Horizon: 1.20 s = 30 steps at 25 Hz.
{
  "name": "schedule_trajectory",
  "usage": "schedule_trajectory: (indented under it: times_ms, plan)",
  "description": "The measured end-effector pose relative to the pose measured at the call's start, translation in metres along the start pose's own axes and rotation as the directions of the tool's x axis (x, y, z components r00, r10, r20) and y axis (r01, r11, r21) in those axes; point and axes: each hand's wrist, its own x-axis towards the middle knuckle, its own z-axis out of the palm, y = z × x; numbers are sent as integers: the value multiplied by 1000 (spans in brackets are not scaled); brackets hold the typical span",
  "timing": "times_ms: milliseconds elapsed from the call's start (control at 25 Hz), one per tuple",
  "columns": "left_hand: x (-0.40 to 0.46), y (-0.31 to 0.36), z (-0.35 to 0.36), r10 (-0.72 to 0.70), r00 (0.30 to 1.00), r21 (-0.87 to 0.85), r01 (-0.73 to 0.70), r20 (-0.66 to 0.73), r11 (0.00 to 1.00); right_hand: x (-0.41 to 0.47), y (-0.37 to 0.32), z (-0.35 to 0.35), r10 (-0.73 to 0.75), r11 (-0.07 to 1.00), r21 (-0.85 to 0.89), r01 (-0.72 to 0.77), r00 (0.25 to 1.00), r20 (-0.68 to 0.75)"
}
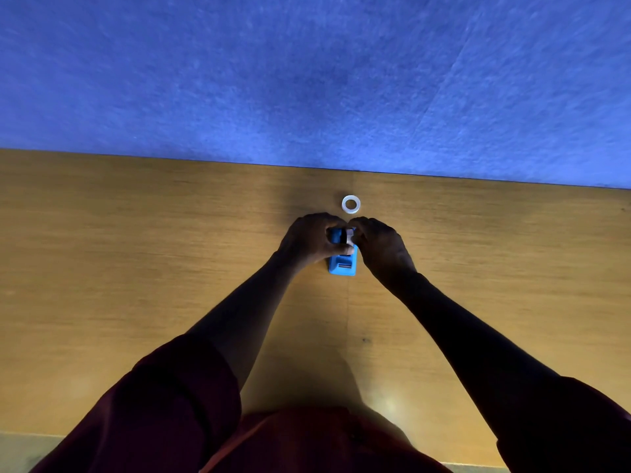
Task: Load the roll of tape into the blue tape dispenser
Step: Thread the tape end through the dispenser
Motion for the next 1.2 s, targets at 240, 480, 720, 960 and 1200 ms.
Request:
schedule_trajectory:
  times_ms: [240,480,720,960,1200]
  plan:
    - [-1,3,-2,-15,1000,-12,15,8,1000,0,-5,-9,20,999,36,-20,1000,23]
    - [0,3,-2,-21,1000,-15,21,21,1000,7,-7,-17,12,998,-69,-6,996,86]
    - [0,3,-3,-25,1000,1,25,19,1000,21,-3,-15,-23,980,-193,57,984,175]
    - [-1,3,-4,-30,999,14,30,21,999,16,-2,-4,-105,916,-364,167,978,182]
    - [-1,3,-2,-14,1000,15,13,28,1000,16,3,7,-71,922,-360,142,976,204]
